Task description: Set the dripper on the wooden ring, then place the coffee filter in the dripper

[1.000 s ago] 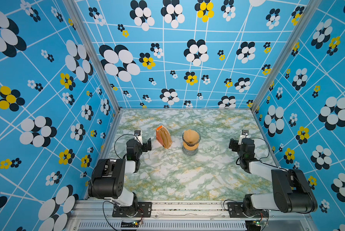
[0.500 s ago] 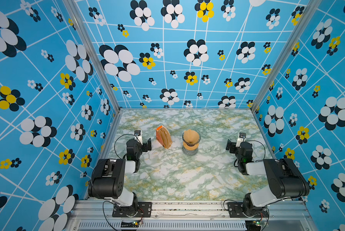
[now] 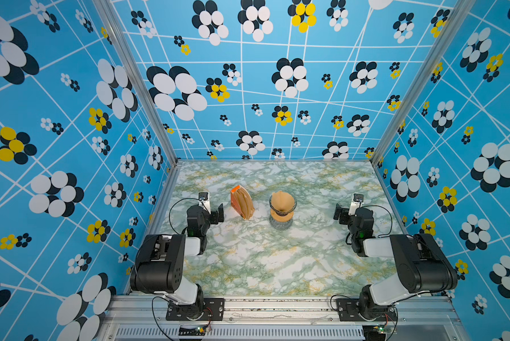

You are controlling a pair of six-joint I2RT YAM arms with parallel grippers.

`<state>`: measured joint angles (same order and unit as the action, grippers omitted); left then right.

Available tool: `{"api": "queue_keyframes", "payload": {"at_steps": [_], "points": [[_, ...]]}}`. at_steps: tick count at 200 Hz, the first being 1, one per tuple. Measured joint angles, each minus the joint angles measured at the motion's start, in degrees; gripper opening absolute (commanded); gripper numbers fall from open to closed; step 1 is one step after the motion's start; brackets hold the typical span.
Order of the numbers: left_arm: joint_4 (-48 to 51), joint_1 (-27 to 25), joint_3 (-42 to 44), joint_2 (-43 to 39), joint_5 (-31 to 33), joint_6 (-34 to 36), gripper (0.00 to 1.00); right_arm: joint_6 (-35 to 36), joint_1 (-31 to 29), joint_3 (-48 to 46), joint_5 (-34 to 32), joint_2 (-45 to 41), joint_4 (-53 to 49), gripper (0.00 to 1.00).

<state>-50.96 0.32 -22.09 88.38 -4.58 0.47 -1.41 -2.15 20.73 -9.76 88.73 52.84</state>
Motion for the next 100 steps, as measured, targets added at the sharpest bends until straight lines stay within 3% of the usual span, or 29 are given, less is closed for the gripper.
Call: {"api": "queue_keyframes", "payload": {"at_steps": [100], "points": [[0.0,0.0,0.0,0.0,0.0,0.0,0.99,0.76,0.07,0.0,0.87,0.0,0.07,0.99]]}}
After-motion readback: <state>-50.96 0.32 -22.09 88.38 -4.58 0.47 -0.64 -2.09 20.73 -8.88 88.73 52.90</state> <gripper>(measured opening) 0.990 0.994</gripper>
